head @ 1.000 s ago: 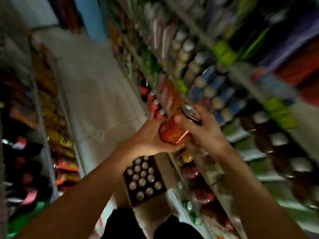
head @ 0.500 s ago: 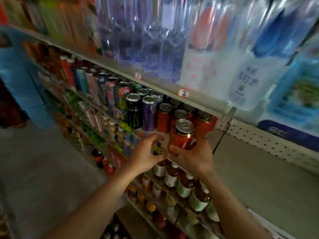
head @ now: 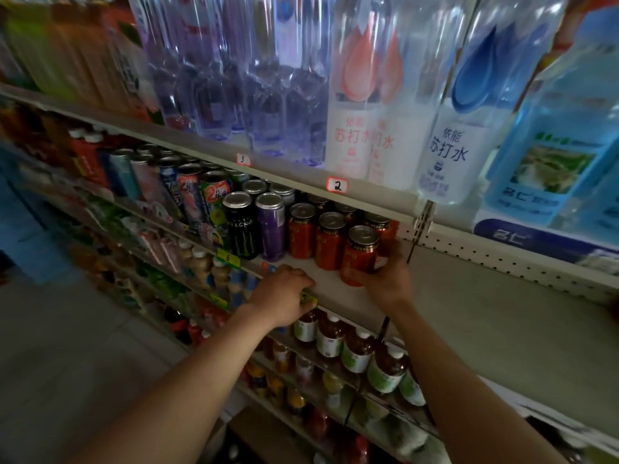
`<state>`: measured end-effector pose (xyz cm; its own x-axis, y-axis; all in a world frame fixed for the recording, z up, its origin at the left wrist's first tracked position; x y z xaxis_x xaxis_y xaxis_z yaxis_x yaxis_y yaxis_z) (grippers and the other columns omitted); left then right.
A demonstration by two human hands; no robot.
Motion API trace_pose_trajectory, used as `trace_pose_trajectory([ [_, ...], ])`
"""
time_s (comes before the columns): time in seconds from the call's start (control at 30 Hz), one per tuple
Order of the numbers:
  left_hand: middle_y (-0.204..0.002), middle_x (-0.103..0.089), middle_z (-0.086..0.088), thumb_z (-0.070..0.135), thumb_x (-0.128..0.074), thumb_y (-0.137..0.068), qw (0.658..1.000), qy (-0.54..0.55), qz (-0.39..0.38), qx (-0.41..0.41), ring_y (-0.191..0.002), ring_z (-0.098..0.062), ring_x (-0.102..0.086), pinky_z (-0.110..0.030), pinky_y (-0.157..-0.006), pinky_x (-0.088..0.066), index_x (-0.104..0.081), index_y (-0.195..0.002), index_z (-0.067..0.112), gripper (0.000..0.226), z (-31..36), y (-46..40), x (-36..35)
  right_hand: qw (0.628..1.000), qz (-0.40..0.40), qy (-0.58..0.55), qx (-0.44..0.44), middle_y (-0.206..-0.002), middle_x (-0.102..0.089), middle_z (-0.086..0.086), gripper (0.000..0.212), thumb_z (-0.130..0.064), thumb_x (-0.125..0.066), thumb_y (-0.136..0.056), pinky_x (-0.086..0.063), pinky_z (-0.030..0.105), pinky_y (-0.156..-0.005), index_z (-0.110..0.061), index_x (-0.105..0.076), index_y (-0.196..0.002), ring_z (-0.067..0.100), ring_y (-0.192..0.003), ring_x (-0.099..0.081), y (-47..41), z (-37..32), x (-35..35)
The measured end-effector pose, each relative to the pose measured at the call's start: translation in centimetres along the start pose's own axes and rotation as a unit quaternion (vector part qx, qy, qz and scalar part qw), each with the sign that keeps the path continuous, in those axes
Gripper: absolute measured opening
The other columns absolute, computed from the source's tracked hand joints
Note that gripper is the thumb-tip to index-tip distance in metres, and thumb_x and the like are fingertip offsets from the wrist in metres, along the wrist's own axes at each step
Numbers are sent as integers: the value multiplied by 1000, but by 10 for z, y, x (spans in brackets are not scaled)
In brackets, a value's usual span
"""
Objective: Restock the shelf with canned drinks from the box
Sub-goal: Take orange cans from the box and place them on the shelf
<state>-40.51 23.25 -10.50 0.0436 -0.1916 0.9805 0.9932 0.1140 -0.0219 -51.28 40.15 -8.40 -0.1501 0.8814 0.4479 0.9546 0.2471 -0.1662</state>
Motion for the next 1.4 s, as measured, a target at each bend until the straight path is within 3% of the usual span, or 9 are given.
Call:
trace_pose_trajectory([
  [0.5,-143,-49,7,48,-53,-94,998,-30,-48,-1,-129,-21,-39,-45,-105,-34,-49,-140,30,49,3,2,2,997,0,75,-29,-127,-63,7,66,-34,-80,-79,-39,21,-76,-12,-48,-132,27,-112,-62,10,8,-15],
  [0.6,-140,-52,3,41,-61,-92,996,78,38,-35,-128,-19,-46,-36,-102,-41,-46,-142,29,53,-2,9,19,994,60,93,-22,-133,-55,8,73,-42,-79,-77,-47,29,-83,-13,-45,-136,29,-109,-62,22,-2,3],
  [0.73,-125,-60,7,29,-63,-92,944,245,220,-12,-117,-9,-55,-24,-94,-48,-55,-131,27,40,-55,47,39,973,174,37,145,-104,-62,1,34,-29,-70,-88,-47,27,-58,-14,-56,-116,10,-61,-58,85,-66,22],
  [0.8,-108,-66,6,27,-62,-92,914,311,251,72,-99,-7,-62,-24,-81,-51,-59,-119,25,27,-96,80,14,973,80,-9,215,-79,-63,0,19,-22,-67,-90,-45,24,-52,-17,-58,-106,12,-55,-57,115,-83,-16],
  [0.9,-90,-68,3,22,-65,-87,870,377,219,229,-80,-9,-63,-26,-72,-50,-63,-104,23,18,-143,149,-69,968,-176,-32,178,-76,-65,-6,12,-24,-69,-89,-50,28,-53,-23,-61,-98,13,-58,-63,156,-41,-121],
  [1.07,-95,-73,-14,17,-71,-83,815,350,53,459,-90,-23,-68,-27,-82,-49,-70,-99,5,20,-157,301,-239,844,-528,82,48,-84,-65,-7,18,-18,-68,-86,-45,16,-67,-15,-65,-104,6,-75,-61,263,113,-264],
  [1.13,-98,-68,-13,25,-67,-80,772,375,11,513,-93,-20,-61,-30,-80,-45,-68,-94,10,21,-146,354,-300,794,-595,126,18,-83,-62,-2,20,-10,-71,-84,-46,16,-68,-15,-62,-100,14,-79,-60,305,181,-294],
  [1.23,-98,-68,-5,39,-61,-77,729,357,-42,583,-92,-23,-64,-31,-77,-47,-63,-95,24,24,-140,415,-381,771,-611,181,-13,-91,-68,15,22,-4,-74,-76,-49,38,-81,-2,-67,-97,28,-90,-63,349,283,-332],
  [1.4,-91,-72,-4,37,-67,-70,684,366,-69,627,-91,-26,-69,-32,-78,-52,-65,-96,18,33,-150,468,-524,728,-644,231,-53,-106,-64,12,33,-1,-72,-80,-45,31,-89,-1,-62,-112,18,-101,-54,401,419,-416],
])
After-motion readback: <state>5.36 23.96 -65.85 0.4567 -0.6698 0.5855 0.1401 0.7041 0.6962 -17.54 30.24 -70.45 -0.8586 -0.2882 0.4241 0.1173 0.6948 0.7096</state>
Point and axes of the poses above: each hand's wrist, its own y-axis away from the middle knuckle, its own x-axis out of the back of the hand, z = x × y, the point moved 10 cm from there along -y, towards the middle knuckle
